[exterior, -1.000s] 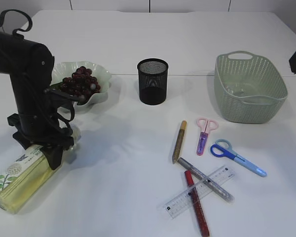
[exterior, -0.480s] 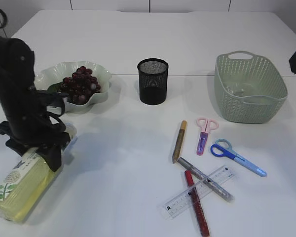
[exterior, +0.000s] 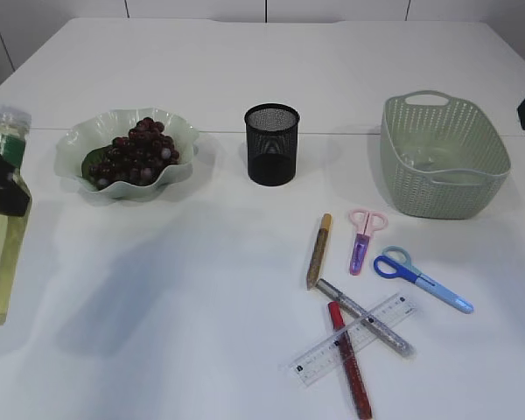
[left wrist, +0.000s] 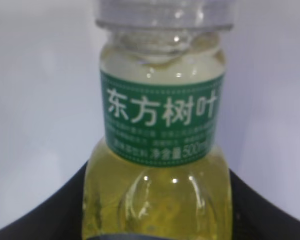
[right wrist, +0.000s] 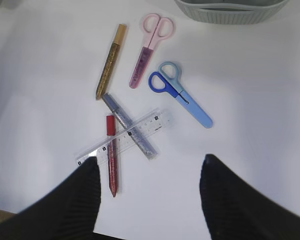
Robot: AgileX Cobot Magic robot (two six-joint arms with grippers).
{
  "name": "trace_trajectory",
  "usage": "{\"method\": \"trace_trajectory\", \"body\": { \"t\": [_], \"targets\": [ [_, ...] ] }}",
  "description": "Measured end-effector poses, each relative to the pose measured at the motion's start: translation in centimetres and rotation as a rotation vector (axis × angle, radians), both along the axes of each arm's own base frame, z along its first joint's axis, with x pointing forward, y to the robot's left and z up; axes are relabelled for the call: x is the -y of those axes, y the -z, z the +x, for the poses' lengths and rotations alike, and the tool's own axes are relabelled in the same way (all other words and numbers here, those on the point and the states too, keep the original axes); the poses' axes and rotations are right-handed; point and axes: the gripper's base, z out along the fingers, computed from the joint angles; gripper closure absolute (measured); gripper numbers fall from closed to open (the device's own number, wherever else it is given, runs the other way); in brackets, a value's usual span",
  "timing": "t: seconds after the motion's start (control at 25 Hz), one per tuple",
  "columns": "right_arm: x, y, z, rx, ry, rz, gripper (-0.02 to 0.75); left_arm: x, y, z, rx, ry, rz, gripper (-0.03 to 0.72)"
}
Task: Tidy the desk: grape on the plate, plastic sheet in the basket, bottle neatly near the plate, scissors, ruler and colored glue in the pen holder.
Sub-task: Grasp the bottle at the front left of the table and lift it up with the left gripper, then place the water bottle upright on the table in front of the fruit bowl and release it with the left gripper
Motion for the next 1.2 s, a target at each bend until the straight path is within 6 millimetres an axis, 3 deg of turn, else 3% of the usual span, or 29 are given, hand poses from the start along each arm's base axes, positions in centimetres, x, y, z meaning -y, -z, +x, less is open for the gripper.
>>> {"method": "trace_trajectory", "body": {
  "t": [0.08, 0.24, 0.48, 0.6, 0.88, 1.2],
  "targets": [
    [0.0, 0.0, 0.0, 0.000, 0.000, -0.002, 0.246, -0.3, -1.0, -1.2, 0.110, -0.027, -0.023, 0.260],
    [0.0, 0.0, 0.0, 0.000, 0.000, -0.002, 0.246, -0.7, -0.5, -2.9, 0.261, -0.067, -0.048, 0.260],
    [0.0, 0.0, 0.0, 0.000, 0.000, -0.002, 0.246, -1.4, 3.1, -4.5, 0.433, -0.155, -0.089, 0.260],
    [0.0, 0.0, 0.0, 0.000, 0.000, -0.002, 0.247, -1.9, 4.0, -5.1, 0.557, -0.191, -0.091, 0.260],
    [0.0, 0.0, 0.0, 0.002, -0.006, -0.004, 0.246, -2.3, 3.5, -5.4, 0.805, -0.195, -0.082, 0.260],
    [0.1, 0.0, 0.0, 0.004, -0.012, -0.022, 0.247, -1.5, 2.6, -4.1, 1.061, -0.091, -0.112, 0.260]
  ]
}}
